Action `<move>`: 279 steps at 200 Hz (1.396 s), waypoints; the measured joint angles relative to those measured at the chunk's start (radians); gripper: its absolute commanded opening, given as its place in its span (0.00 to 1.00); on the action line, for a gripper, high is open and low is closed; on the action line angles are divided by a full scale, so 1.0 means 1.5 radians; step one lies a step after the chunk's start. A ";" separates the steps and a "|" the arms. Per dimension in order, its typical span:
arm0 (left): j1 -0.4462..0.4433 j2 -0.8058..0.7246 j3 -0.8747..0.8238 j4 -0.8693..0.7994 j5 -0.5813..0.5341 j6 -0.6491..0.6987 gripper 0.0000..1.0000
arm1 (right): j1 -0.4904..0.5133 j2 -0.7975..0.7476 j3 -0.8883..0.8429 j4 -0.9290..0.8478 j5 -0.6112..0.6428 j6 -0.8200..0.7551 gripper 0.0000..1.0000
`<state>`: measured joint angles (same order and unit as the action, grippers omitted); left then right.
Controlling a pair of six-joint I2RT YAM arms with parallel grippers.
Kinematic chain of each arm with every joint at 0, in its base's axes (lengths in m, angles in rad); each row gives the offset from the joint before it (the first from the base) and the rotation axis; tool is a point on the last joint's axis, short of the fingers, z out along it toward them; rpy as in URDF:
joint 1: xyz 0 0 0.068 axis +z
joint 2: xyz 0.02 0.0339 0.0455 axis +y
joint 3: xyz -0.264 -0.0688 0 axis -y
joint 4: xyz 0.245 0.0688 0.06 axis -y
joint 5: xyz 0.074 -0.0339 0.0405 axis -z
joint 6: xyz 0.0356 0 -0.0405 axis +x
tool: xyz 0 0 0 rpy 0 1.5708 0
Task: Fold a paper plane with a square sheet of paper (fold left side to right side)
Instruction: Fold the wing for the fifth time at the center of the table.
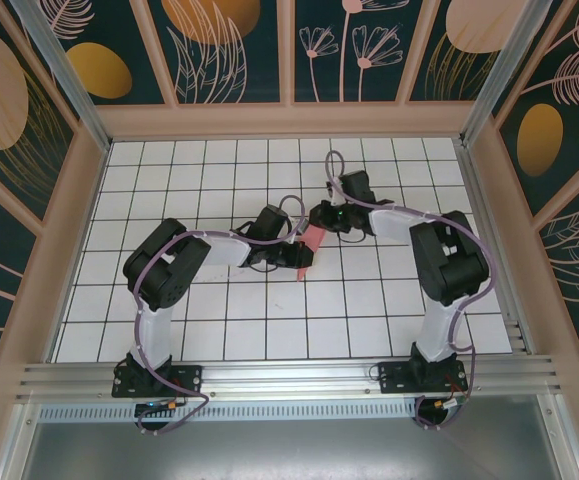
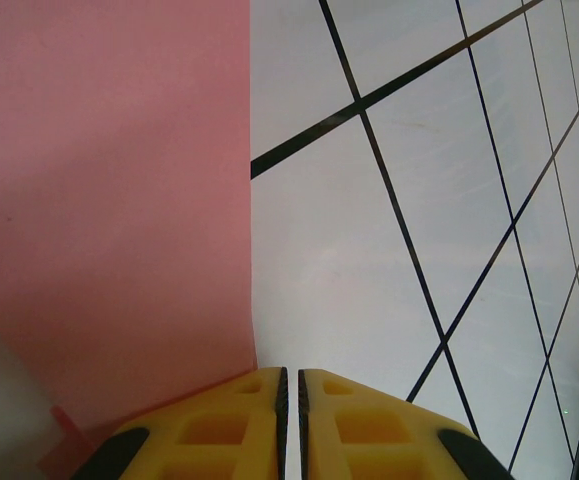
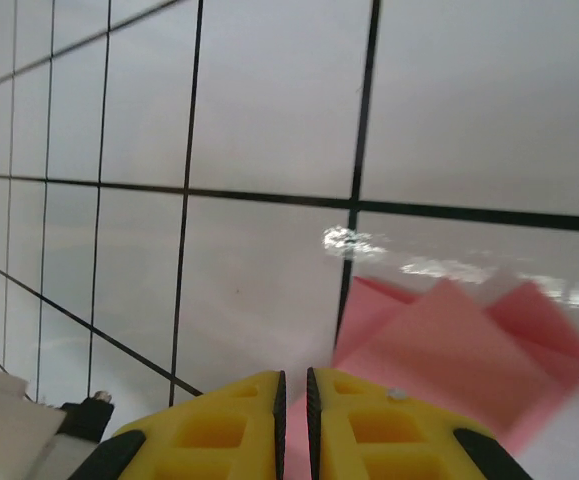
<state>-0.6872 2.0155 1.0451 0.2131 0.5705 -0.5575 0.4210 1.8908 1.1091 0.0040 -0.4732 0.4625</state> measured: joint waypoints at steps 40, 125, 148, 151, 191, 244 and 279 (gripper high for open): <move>0.000 -0.012 -0.017 0.002 0.000 0.001 0.17 | -0.003 0.069 0.012 -0.003 0.000 0.018 0.18; -0.012 -0.079 -0.117 0.023 0.012 0.024 0.18 | -0.007 0.073 0.017 -0.005 0.002 0.025 0.18; -0.021 -0.090 -0.132 0.023 0.017 0.028 0.18 | -0.007 0.075 0.020 -0.008 0.001 0.025 0.18; -0.022 -0.091 -0.134 0.023 0.018 0.029 0.18 | -0.007 0.075 0.020 -0.008 0.001 0.025 0.17; -0.037 -0.111 -0.159 0.013 0.041 0.037 0.19 | -0.008 0.077 0.027 -0.009 0.003 0.023 0.18; -0.045 -0.178 -0.182 -0.071 0.062 0.046 0.29 | -0.017 0.081 0.064 -0.035 0.027 0.004 0.27; -0.027 -0.292 -0.172 -0.110 0.022 0.051 0.34 | -0.017 0.042 0.085 -0.077 0.068 -0.017 0.37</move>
<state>-0.7284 1.5768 0.7872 0.0483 0.6041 -0.4816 0.3954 1.9541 1.2373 -0.1108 -0.3714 0.4377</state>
